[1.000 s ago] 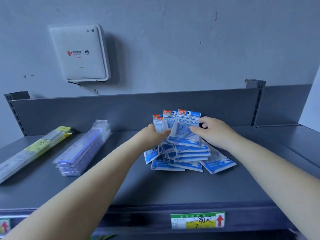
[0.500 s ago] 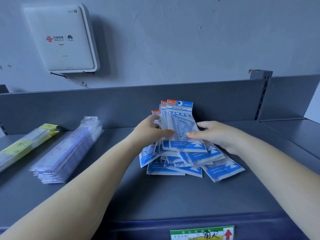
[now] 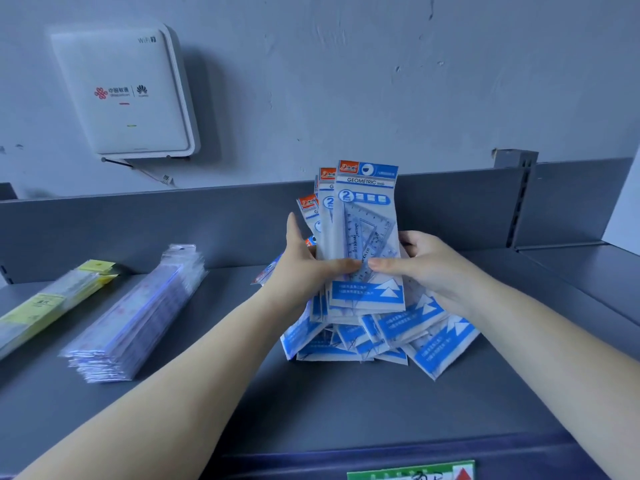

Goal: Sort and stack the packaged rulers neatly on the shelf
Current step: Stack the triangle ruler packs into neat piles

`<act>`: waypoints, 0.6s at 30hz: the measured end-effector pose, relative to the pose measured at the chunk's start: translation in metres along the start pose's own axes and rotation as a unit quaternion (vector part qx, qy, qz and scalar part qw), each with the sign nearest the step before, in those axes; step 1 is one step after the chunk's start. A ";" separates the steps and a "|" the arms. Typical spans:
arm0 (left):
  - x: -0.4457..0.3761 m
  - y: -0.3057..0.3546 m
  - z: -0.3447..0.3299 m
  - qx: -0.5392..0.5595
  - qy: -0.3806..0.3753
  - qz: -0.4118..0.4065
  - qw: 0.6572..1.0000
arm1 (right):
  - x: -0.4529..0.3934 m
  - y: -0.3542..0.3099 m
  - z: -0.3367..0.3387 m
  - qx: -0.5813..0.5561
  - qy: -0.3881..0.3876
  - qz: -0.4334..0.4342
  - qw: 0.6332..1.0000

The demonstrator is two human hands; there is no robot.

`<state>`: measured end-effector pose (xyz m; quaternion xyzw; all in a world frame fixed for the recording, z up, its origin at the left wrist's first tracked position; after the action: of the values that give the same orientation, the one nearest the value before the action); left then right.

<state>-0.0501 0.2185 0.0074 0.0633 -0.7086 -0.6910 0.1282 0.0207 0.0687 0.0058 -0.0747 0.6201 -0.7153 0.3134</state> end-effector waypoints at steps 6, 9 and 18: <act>0.009 0.004 -0.002 0.005 -0.022 -0.019 1.000 | 0.005 -0.019 -0.006 0.052 -0.005 0.047 0.998; 0.015 0.009 -0.005 0.012 -0.036 -0.050 0.998 | 0.010 -0.031 -0.009 0.047 0.003 0.087 0.995; 0.034 0.047 -0.003 0.025 -0.002 -0.145 0.989 | 0.008 -0.072 -0.017 -0.053 0.057 0.220 0.972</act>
<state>-0.0776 0.2088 0.0571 0.1672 -0.7093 -0.6844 0.0236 -0.0194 0.0816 0.0667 0.0877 0.6755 -0.5979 0.4225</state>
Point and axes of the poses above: each hand's wrist, its own x-axis away from the middle knuckle, its own z-axis out of the back of the hand, y = z × x, the point moved 5 cm from there along -x, towards the middle knuckle, and after that the axes turned 14 degrees about z, right-handed, at the moved point
